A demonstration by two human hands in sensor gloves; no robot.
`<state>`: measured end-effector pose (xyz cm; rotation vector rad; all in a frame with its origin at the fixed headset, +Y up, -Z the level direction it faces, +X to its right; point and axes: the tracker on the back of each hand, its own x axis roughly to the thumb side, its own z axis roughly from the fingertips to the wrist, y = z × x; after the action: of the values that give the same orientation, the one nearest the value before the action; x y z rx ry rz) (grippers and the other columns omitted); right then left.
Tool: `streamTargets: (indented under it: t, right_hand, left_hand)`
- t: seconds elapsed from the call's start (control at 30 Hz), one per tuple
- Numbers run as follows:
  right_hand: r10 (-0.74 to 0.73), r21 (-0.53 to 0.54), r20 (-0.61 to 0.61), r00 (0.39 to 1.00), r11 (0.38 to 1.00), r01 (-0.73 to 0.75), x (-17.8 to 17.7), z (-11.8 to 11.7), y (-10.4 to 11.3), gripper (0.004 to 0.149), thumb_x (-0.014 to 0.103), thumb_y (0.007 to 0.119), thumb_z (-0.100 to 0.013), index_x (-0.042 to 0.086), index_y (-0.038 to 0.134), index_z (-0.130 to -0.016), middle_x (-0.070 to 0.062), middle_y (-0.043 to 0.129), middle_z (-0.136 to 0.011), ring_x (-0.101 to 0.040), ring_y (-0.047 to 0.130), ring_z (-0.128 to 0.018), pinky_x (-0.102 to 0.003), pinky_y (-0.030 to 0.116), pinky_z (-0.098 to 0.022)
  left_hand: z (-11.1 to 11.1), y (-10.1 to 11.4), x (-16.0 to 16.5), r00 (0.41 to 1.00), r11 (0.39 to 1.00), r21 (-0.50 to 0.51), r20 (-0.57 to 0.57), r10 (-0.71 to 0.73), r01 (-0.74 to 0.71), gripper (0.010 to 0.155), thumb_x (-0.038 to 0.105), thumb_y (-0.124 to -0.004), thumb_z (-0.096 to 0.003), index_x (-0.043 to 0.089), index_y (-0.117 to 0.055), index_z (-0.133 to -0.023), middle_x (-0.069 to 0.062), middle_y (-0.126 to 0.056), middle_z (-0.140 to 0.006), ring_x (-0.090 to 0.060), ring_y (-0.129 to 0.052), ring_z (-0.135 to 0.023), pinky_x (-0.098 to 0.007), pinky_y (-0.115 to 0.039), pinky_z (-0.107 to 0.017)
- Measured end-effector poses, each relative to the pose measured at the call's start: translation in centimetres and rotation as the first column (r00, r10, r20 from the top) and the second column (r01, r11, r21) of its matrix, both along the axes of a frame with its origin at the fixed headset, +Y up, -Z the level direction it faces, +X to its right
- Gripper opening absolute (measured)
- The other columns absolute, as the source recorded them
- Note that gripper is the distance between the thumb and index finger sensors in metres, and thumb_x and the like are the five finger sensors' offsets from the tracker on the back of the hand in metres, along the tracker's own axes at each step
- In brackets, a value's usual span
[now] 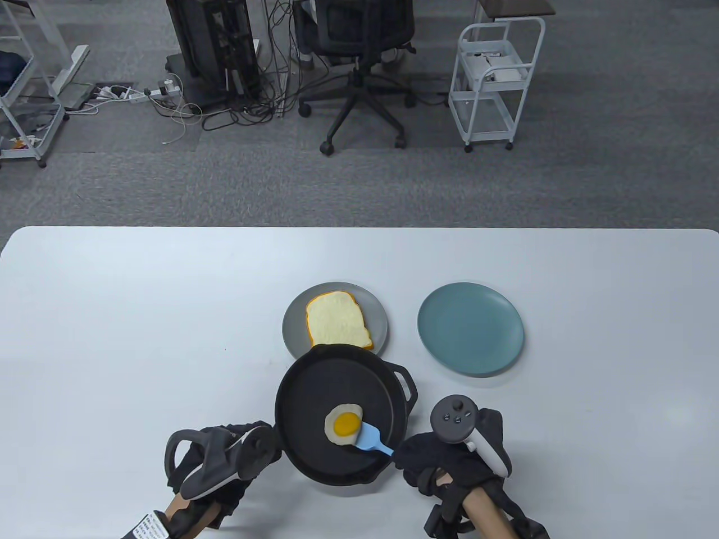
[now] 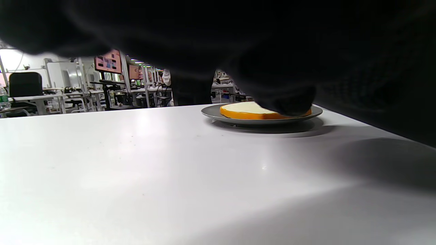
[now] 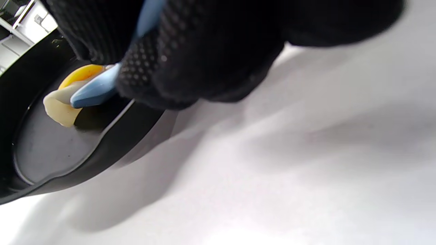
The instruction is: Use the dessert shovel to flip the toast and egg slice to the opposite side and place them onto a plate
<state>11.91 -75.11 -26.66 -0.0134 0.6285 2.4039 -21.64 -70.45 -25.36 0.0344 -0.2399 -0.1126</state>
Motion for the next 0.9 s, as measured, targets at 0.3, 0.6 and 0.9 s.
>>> streamTargets:
  t: [0.3, 0.6, 0.9]
  right_hand:
    - [-0.156, 0.221, 0.151, 0.976, 0.968, 0.12, 2.1, -0.4, 1.0, 0.046, 0.048, 0.086, -0.04, 0.018, 0.097, -0.075, 0.008, 0.11, -0.045, -0.015, 0.104, -0.022, -0.034, 0.087, -0.021]
    - [0.521, 0.753, 0.235, 0.821, 0.436, -0.492, -4.1, 3.6, 5.2, 0.046, 0.047, 0.092, -0.037, 0.027, 0.095, -0.078, 0.007, 0.109, -0.06, -0.019, 0.106, -0.04, -0.037, 0.088, -0.033]
    - [0.522, 0.75, 0.239, 0.819, 0.437, -0.497, -4.5, 4.2, 5.7, 0.046, 0.046, 0.089, -0.039, 0.024, 0.095, -0.078, 0.006, 0.109, -0.058, -0.018, 0.106, -0.037, -0.037, 0.088, -0.03]
  left_hand:
    - [-0.2, 0.2, -0.5, 0.999, 0.999, -0.005, -0.012, 0.035, -0.035, 0.047, 0.063, -0.088, -0.0284, 0.031, -0.1, -0.061, 0.016, -0.102, -0.019, -0.01, -0.097, 0.002, -0.034, -0.091, -0.016]
    - [-0.4, -0.6, -0.1, 0.996, 0.992, -0.091, 0.014, 0.085, -0.084, 0.047, 0.063, -0.088, -0.0283, 0.031, -0.1, -0.061, 0.016, -0.102, -0.019, -0.01, -0.097, 0.002, -0.034, -0.091, -0.016]
    - [-0.8, -0.8, -0.5, 0.995, 0.99, -0.1, 0.0, 0.1, -0.099, 0.047, 0.063, -0.088, -0.0283, 0.031, -0.1, -0.061, 0.016, -0.102, -0.019, -0.01, -0.097, 0.002, -0.034, -0.091, -0.016]
